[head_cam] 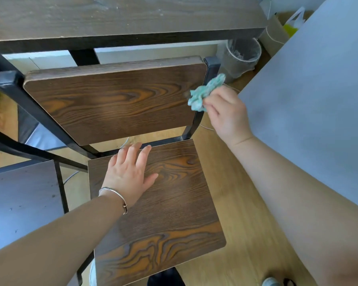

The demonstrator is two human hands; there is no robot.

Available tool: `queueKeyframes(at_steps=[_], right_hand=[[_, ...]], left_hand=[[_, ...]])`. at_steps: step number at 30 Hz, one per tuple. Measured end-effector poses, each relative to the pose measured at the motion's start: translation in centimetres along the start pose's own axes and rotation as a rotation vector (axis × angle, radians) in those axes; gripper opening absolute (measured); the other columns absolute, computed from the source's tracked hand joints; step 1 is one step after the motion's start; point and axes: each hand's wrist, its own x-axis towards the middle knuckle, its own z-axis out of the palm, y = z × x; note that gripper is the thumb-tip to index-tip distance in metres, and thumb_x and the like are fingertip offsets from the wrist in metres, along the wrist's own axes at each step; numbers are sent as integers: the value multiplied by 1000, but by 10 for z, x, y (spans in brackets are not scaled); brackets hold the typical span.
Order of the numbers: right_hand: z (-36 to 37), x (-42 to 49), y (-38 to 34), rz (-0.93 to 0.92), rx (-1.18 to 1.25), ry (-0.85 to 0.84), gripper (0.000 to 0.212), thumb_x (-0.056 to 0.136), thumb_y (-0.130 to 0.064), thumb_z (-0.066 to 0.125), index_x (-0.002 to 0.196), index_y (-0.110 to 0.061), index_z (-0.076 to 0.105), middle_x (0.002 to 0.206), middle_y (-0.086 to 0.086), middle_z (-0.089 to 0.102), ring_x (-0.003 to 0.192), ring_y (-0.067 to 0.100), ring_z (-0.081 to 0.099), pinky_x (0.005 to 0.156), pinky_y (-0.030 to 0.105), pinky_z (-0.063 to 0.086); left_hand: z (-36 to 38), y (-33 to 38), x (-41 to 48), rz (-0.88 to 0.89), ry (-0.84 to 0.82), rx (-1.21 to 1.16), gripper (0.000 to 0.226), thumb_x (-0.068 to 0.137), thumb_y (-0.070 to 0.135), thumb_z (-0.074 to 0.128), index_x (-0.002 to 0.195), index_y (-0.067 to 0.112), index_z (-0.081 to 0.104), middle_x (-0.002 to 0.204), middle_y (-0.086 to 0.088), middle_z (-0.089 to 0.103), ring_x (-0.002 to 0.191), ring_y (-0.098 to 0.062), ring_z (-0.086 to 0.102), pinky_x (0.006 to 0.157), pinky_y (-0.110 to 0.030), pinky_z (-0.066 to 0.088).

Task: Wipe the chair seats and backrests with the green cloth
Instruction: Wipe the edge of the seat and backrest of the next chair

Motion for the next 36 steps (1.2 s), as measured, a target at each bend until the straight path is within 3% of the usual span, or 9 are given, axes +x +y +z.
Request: queueKeyframes(at_steps=[3, 7, 11, 16, 20, 24, 28, 36], right_hand=[[31, -36, 6, 108, 59, -133, 8, 90, -12, 66, 92, -5, 70, 97, 8, 65, 92, 22, 60, 75, 28, 54], [66, -68, 10, 275, 105, -185, 7, 88, -9, 69, 94, -6, 72, 98, 5, 66, 91, 19, 61, 74, 25, 54], [104, -92, 15, 406, 132, -264, 8, 87, -6, 70, 93, -6, 74, 96, 5, 68, 90, 19, 64, 72, 30, 57], [135, -100, 13, 541, 148, -348, 13, 85, -6, 71, 97, -7, 76, 101, 6, 70, 92, 19, 66, 75, 23, 54], [137, -95, 18, 564, 128, -469, 12, 88, -12, 71, 96, -7, 76, 104, 7, 68, 92, 21, 65, 78, 28, 56], [133, -89, 22, 597, 133, -630, 28, 89, -19, 70, 116, -11, 71, 121, 4, 65, 103, 20, 63, 86, 23, 48], [125, -97, 19, 606, 123, -723, 29, 88, -20, 70, 117, -15, 69, 120, 6, 65, 102, 24, 62, 89, 32, 52], [106, -138, -12, 668, 135, -765, 24, 88, -24, 70, 111, -16, 67, 109, 6, 66, 95, 21, 62, 74, 22, 44]], left_hand=[[9, -1, 3, 4, -17, 9, 79, 77, 54, 68, 139, 13, 42, 133, -12, 49, 112, -36, 51, 89, -51, 48], [26, -7, 5, -23, -61, 17, 78, 78, 55, 66, 140, 13, 42, 134, -12, 48, 115, -36, 48, 92, -51, 47], [42, -12, 2, -40, -119, 17, 78, 80, 56, 62, 142, 14, 39, 137, -11, 46, 120, -35, 44, 94, -51, 45], [57, -14, 1, -75, -193, 21, 77, 85, 59, 54, 146, 18, 31, 143, -8, 39, 127, -34, 40, 100, -50, 42], [58, -15, 6, -94, -229, 30, 77, 88, 62, 47, 148, 20, 25, 147, -7, 34, 131, -32, 36, 104, -48, 39], [51, -11, 10, -121, -230, 8, 77, 87, 61, 49, 148, 20, 26, 147, -6, 35, 130, -31, 36, 104, -47, 38], [44, -8, 7, -127, -229, -5, 77, 87, 60, 52, 147, 19, 28, 145, -7, 37, 128, -32, 38, 103, -48, 39], [38, -15, -18, -131, -246, 3, 75, 87, 59, 52, 147, 18, 29, 144, -8, 38, 127, -33, 38, 102, -49, 40]])
